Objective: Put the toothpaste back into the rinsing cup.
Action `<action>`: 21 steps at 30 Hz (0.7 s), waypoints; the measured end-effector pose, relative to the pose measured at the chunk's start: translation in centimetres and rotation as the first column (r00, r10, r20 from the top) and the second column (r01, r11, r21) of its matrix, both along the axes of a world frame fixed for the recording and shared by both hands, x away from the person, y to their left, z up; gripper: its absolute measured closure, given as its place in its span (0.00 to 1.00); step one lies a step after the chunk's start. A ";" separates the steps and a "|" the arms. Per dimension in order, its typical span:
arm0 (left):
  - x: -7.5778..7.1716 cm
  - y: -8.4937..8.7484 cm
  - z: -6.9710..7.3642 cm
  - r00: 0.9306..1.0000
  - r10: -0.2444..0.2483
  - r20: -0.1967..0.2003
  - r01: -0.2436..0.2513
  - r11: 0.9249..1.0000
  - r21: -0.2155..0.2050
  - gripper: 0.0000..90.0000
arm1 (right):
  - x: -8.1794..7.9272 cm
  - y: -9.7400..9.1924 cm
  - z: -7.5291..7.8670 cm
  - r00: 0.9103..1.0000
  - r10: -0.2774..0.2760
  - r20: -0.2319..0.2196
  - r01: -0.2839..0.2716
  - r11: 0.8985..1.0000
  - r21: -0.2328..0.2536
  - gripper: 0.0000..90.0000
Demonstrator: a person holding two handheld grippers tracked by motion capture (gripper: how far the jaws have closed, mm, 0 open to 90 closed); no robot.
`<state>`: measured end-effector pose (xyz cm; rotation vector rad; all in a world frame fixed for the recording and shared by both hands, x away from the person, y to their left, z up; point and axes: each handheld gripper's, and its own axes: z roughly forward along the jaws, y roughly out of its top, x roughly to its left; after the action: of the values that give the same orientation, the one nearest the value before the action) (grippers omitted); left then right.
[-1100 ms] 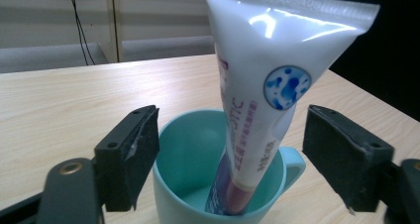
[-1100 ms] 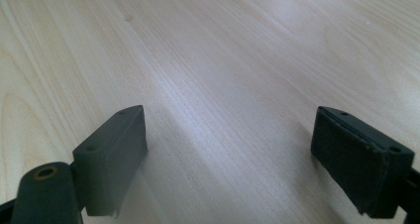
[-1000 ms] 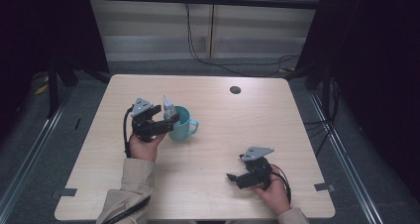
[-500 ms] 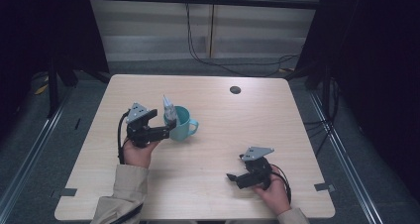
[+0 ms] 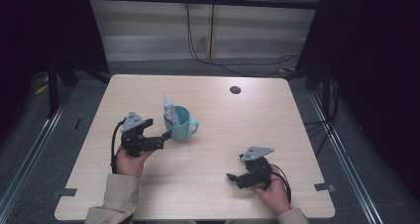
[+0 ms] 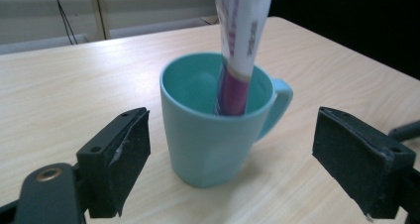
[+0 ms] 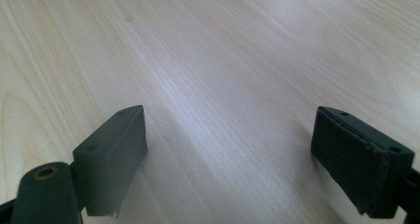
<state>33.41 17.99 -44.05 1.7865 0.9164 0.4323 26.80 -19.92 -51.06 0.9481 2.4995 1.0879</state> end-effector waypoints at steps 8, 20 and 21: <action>-0.7 0.5 -1.3 1.000 -0.015 -0.023 0.016 1.000 0.020 0.16 | 0.0 0.0 0.0 1.000 -0.001 0.000 0.001 1.000 0.001 0.15; -1.6 0.7 -3.1 0.998 -0.027 -0.051 0.030 0.998 0.063 0.16 | 0.0 0.0 0.0 1.000 0.000 0.000 0.000 1.000 0.000 0.15; -1.6 0.7 -3.3 0.998 -0.028 -0.054 0.032 0.997 0.064 0.16 | 0.0 0.0 0.0 1.000 0.000 -0.001 0.000 1.000 0.000 0.15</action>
<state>31.79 18.70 -47.36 1.8760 0.9205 0.4008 26.79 -19.91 -51.05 0.9486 2.5002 1.0881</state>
